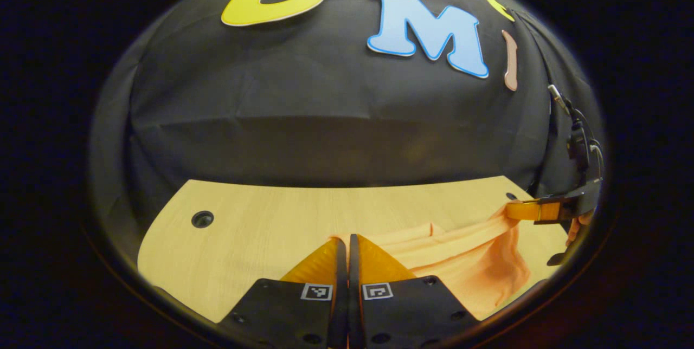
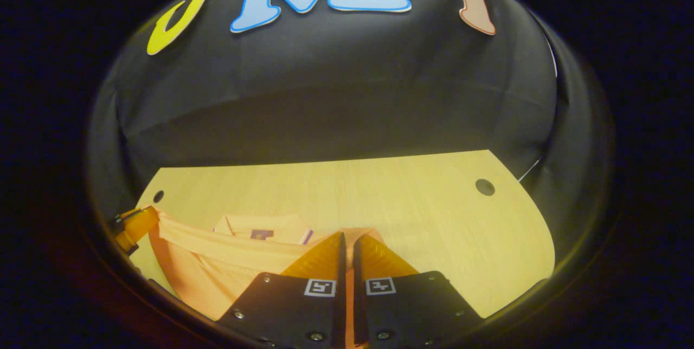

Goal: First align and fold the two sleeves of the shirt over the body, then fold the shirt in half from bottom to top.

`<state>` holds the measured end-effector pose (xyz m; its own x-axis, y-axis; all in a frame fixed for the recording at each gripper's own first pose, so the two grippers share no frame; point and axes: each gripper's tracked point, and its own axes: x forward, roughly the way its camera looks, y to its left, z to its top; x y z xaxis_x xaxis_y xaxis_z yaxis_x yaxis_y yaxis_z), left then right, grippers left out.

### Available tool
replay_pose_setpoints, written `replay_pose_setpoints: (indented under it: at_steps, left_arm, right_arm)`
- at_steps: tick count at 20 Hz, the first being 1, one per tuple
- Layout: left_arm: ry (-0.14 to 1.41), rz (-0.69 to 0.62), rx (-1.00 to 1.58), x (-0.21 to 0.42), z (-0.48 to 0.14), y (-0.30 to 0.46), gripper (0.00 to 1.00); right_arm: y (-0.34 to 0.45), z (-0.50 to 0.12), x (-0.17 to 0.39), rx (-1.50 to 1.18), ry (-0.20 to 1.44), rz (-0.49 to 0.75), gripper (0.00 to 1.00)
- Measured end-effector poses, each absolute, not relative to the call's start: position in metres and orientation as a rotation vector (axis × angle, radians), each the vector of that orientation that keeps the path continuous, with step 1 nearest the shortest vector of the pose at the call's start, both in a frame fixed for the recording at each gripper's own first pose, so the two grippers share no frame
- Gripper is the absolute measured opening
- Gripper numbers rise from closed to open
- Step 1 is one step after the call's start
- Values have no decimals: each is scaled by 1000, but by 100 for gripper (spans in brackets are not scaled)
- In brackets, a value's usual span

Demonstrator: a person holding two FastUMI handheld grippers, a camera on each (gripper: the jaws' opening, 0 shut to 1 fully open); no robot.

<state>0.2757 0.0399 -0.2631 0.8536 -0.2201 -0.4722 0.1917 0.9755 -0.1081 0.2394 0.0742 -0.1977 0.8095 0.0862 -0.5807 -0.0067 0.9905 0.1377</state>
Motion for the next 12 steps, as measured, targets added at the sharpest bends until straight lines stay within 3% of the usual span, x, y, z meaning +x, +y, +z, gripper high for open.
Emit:
replay_pose_setpoints:
  at_steps: [4,8,9,12]
  left_arm:
    - [564,-179,-29,276,-290,47,8]
    - [562,-175,-9,273,-297,51,13]
    - [568,-170,8,270,-299,53,18]
    - [558,-186,3,258,-292,47,41]
  right_arm:
    - [78,-207,232,78,652,66,9]
    - [89,-212,226,39,654,91,41]
    - [91,-211,223,35,648,100,56]
    - [93,-204,215,12,620,103,61]
